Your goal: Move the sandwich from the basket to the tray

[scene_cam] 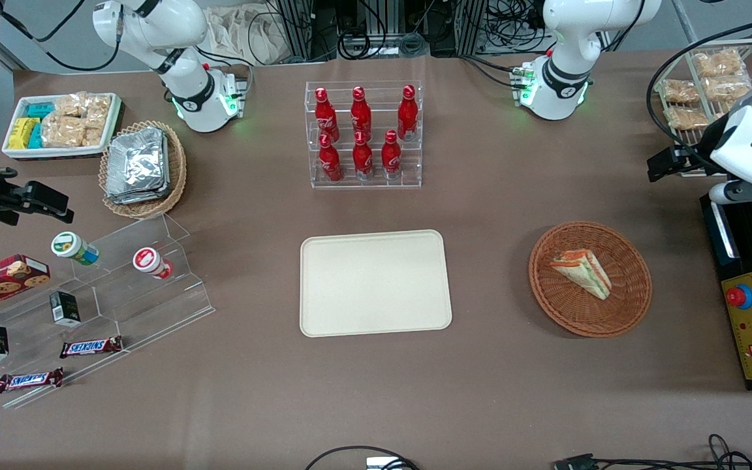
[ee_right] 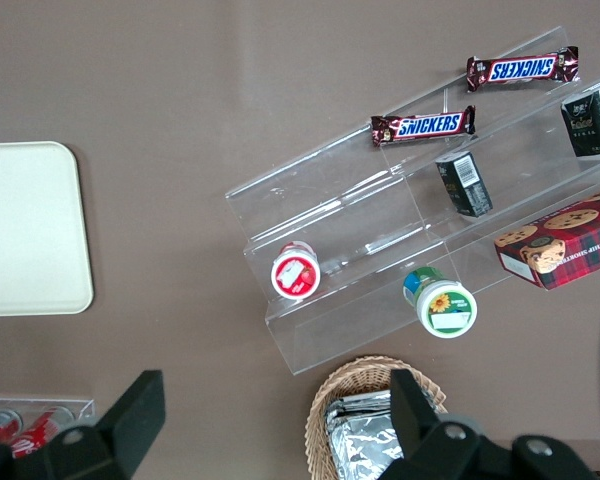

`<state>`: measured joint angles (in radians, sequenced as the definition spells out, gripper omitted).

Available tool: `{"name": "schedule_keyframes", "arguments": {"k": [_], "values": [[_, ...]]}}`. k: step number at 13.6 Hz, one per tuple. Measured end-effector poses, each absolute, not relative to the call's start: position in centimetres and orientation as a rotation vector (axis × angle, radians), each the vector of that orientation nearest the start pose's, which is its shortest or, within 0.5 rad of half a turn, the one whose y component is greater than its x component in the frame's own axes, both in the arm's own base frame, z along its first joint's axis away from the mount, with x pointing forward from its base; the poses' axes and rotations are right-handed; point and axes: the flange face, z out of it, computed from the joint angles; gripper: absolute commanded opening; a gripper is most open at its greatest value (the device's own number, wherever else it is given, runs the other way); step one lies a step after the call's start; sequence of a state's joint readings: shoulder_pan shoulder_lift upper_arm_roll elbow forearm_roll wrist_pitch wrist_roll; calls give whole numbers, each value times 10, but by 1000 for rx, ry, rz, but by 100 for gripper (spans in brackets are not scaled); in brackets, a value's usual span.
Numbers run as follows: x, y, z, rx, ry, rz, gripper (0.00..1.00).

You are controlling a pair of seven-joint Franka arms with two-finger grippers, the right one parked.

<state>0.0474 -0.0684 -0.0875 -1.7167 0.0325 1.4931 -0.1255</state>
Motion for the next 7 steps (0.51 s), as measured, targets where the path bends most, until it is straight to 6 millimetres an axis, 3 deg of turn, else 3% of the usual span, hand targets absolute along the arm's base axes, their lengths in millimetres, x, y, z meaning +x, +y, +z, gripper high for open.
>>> {"name": "schedule_keyframes", "arguments": {"k": [7], "values": [[520,-16,587,-3078,-140,241,100]]}}
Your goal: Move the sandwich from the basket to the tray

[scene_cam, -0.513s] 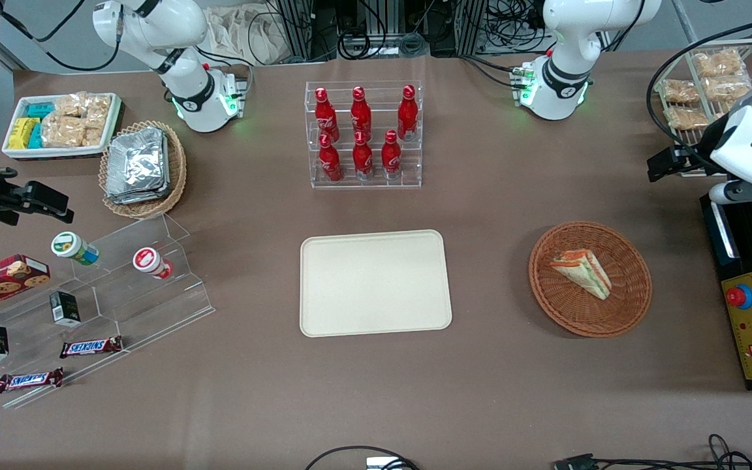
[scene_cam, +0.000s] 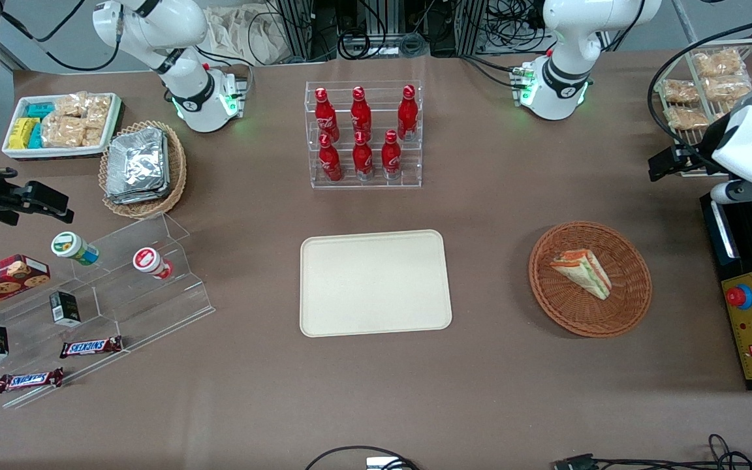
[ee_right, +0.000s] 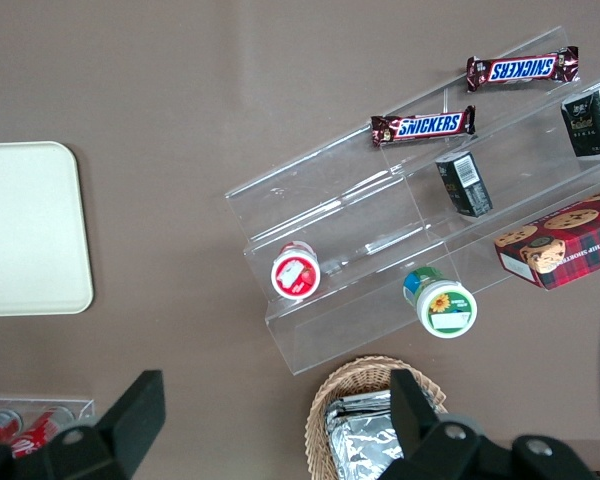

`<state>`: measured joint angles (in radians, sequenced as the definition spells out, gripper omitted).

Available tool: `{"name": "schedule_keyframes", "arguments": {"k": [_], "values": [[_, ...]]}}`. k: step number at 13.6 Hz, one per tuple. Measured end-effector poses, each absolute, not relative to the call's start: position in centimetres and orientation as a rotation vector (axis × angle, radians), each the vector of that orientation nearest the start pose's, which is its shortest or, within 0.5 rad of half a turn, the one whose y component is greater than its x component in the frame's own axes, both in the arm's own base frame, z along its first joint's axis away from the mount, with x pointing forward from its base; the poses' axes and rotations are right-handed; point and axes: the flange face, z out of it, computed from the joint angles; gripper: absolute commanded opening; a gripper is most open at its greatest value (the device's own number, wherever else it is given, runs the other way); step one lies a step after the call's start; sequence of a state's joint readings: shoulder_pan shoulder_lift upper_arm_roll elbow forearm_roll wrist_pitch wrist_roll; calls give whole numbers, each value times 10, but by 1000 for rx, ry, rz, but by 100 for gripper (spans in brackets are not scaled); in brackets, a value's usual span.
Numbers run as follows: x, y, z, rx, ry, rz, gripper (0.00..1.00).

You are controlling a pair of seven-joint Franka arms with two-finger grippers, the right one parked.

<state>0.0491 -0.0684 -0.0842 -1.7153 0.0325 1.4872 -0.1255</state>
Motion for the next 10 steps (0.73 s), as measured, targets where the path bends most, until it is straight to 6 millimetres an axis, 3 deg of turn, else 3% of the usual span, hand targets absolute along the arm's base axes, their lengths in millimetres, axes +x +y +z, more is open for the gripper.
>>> {"name": "schedule_keyframes", "arguments": {"k": [1,2,6,10], "values": [[519,-16,588,-3078,-141,243,100],[519,-15,587,-3077,-143,246,93],[521,-6,584,-3074,-187,260,94],[534,-5,555,-3024,-432,336,96]]}}
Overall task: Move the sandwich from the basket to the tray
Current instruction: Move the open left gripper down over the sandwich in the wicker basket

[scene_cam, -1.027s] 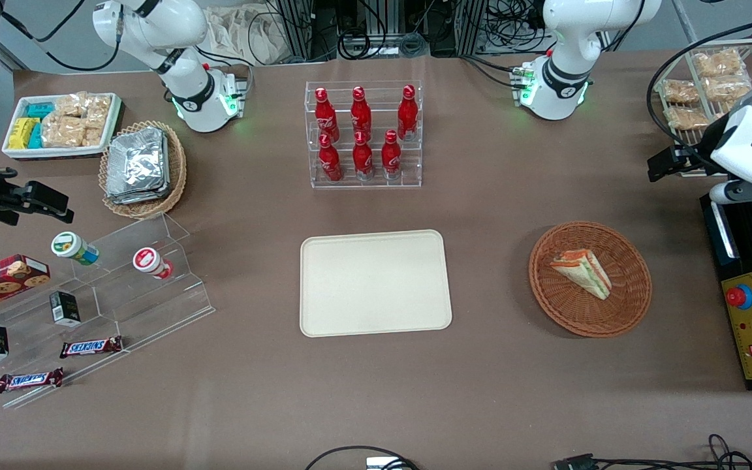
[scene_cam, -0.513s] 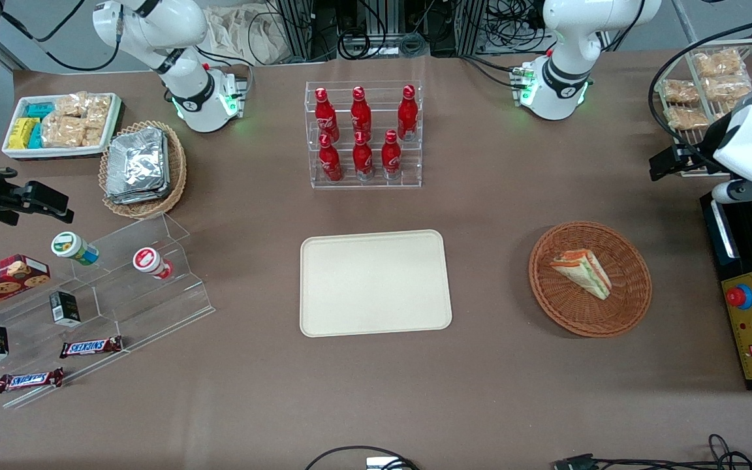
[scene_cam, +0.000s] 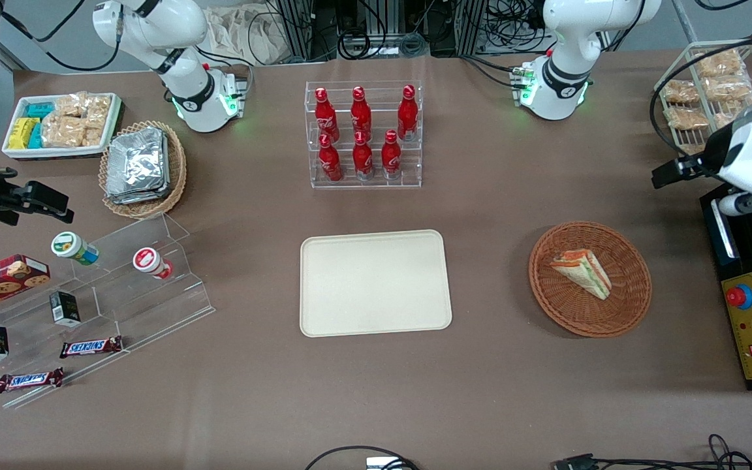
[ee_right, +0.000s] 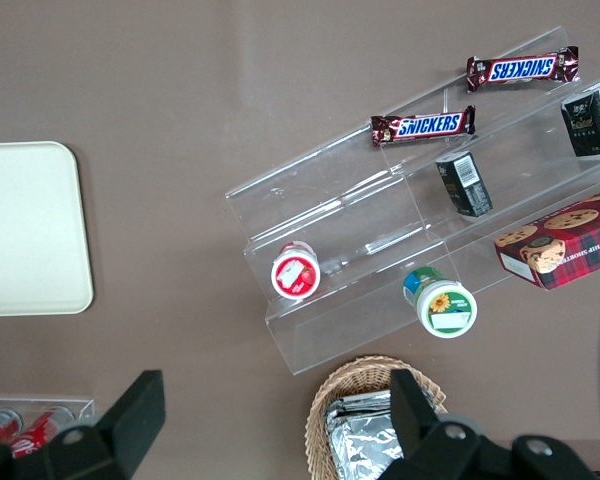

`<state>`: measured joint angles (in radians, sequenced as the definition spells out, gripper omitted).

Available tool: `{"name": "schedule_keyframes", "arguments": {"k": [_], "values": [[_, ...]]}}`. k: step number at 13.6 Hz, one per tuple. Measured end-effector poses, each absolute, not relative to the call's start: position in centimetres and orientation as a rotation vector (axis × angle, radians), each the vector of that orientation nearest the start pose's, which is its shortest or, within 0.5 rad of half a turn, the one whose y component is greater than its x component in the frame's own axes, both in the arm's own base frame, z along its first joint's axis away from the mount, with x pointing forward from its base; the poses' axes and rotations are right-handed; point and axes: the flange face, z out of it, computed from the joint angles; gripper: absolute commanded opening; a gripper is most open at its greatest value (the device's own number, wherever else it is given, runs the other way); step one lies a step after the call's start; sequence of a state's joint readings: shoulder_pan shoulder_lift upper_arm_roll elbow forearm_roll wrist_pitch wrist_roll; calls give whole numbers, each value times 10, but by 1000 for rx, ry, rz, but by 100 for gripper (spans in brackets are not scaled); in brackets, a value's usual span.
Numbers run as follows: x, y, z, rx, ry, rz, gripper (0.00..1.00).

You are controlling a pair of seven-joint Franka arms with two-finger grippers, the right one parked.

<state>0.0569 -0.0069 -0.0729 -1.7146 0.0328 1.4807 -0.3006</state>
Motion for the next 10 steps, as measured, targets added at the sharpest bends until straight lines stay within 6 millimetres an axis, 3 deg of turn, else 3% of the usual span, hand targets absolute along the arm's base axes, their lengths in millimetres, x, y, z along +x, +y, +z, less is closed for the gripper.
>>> {"name": "schedule_keyframes", "arguments": {"k": [7,10], "values": [[593,4,427,-2946,-690,445,99],[609,4,383,-2957,-736,446,99]]}}
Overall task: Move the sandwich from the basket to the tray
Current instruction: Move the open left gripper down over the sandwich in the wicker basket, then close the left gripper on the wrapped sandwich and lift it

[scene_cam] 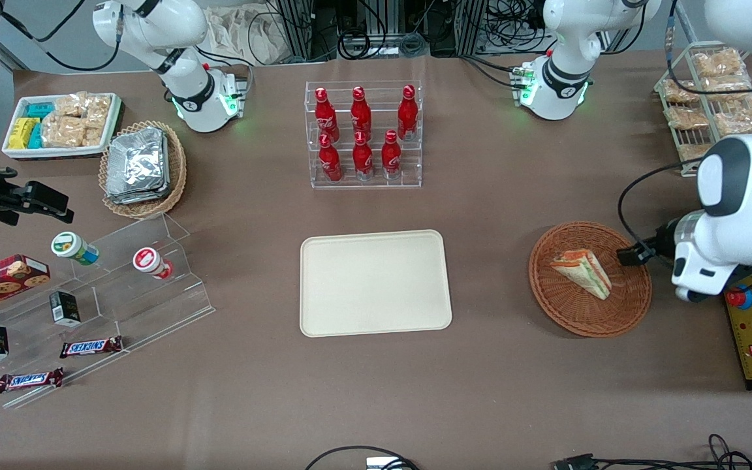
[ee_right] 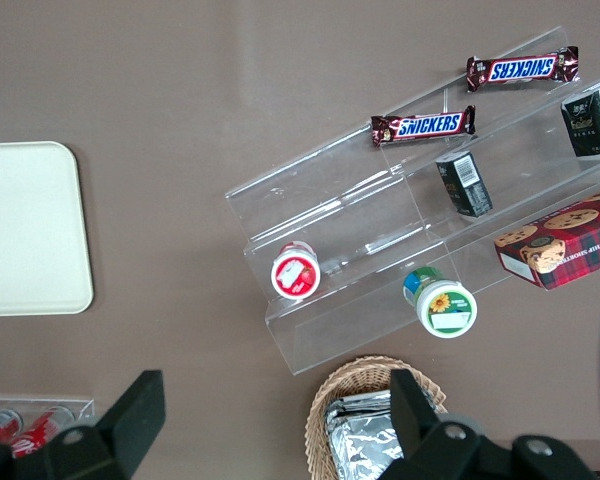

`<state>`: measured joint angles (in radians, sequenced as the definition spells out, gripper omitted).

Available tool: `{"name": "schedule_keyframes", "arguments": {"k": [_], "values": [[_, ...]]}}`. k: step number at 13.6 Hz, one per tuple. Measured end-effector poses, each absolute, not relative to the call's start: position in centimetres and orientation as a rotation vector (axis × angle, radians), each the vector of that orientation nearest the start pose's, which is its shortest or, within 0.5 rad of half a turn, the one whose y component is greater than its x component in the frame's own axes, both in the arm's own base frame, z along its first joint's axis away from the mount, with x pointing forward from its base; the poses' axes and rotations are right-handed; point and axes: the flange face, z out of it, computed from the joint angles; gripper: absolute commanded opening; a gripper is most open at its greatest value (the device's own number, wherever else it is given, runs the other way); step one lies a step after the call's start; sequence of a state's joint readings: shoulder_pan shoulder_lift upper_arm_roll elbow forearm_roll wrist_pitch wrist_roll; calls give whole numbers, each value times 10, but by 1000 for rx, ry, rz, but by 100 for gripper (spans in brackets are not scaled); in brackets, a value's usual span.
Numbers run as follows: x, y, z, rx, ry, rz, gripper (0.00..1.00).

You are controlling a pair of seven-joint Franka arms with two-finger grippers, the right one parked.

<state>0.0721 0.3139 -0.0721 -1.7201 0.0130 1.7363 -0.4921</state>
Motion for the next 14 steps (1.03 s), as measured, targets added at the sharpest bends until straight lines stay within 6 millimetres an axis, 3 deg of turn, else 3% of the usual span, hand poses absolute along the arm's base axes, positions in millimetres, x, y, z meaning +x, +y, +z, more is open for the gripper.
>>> {"name": "schedule_keyframes", "arguments": {"k": [6,10,14], "values": [[624,7,301,-2919,-982,464,99],[619,1,254,-2916,-1046,445,99],[606,-4,234,-2897,-1090,452,98]]}}
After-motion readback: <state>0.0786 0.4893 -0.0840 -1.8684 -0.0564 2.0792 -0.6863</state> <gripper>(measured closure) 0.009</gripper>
